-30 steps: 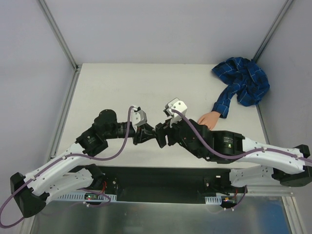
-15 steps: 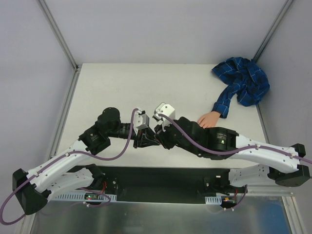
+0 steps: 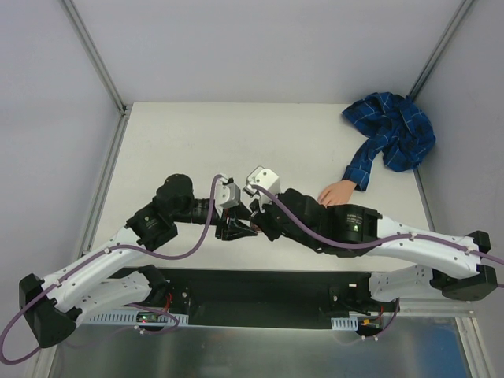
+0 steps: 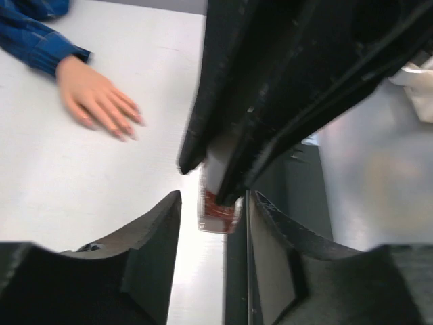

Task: Paint the nails

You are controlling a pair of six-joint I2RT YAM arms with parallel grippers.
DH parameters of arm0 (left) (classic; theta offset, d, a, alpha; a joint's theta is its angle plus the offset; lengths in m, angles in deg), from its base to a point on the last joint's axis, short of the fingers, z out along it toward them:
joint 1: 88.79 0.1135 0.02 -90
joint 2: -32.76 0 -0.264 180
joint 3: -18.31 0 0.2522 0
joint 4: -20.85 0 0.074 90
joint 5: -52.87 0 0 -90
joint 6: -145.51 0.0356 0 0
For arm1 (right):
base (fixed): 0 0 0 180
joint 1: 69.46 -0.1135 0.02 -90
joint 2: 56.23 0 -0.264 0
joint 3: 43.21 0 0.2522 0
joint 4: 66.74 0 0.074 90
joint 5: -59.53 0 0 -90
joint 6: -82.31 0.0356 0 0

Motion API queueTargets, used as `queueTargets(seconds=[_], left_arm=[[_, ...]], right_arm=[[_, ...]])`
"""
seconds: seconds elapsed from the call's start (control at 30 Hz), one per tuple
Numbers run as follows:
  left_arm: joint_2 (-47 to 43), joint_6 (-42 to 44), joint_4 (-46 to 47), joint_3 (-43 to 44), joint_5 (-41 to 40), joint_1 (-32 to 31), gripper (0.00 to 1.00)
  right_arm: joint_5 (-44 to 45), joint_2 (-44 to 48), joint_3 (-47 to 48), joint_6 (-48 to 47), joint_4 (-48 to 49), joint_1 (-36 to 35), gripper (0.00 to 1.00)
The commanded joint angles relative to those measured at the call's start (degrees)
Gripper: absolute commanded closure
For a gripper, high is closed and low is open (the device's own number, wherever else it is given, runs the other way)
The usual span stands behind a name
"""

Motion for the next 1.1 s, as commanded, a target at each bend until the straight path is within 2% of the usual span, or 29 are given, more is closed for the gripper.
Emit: queueTargets(seconds=[0.0, 0.1, 0.13, 0.2, 0.37, 0.47, 0.5, 0.6, 0.63, 0.7, 0.93, 1.07], left_arm=[[-2.49, -0.59, 2.84, 1.56, -8.60, 0.17, 0.45], [-5.38, 0.28, 2.84, 0.68, -12.82, 0.08, 0.24], [-6.00, 0.46, 2.84, 0.50, -15.97, 0.17, 0.20], [-8.02, 0.99, 2.84, -0.28, -20.03, 0.17, 0.19], [-13.38, 0.55, 4.07, -3.36, -41.81, 0.17, 0.15], [-15.06, -0.41, 3.90, -4.33, -53.05, 0.17, 0.12], [-15.41, -0.42, 3.90, -4.51, -54.23, 0.08, 0.11], [-15.76, -0.68, 3.98, -4.77, -55.29, 0.17, 0.09], [-15.76, -0.77, 4.16, -4.86, -55.12, 0.08, 0.01], [-15.50, -1.12, 4.33, -4.77, -54.42, 0.17, 0.01], [-14.71, -1.91, 4.69, -4.77, -54.33, 0.17, 0.01], [-13.66, -2.17, 4.95, -4.86, -53.98, 0.43, 0.01]], right_arm=[[5.73, -0.43, 0.29, -0.11, 2.29, -0.11, 0.99], [9.70, 0.45, -2.17, 0.32, 5.28, 1.29, 0.99], [10.66, 0.72, -2.70, 0.85, 5.99, 3.21, 0.99], [11.28, 0.98, -5.33, 0.77, 8.96, 5.51, 0.99], [20.41, -1.38, -11.31, 1.55, 19.33, 13.59, 0.99], [20.78, -4.37, -16.32, 1.82, 31.54, 19.04, 0.99], [19.91, -5.86, -16.94, 1.30, 37.66, 20.36, 0.99], [17.53, -12.97, -16.25, -0.72, 45.95, 24.32, 0.99], [15.96, -14.91, -15.46, -1.34, 47.38, 25.72, 0.99], [14.63, -20.71, -13.18, -2.04, 50.89, 26.61, 0.99], [10.05, -33.28, -10.36, -0.03, 57.06, 30.73, 0.99], [5.85, -36.81, -10.35, 5.74, 56.27, 33.99, 0.99]])
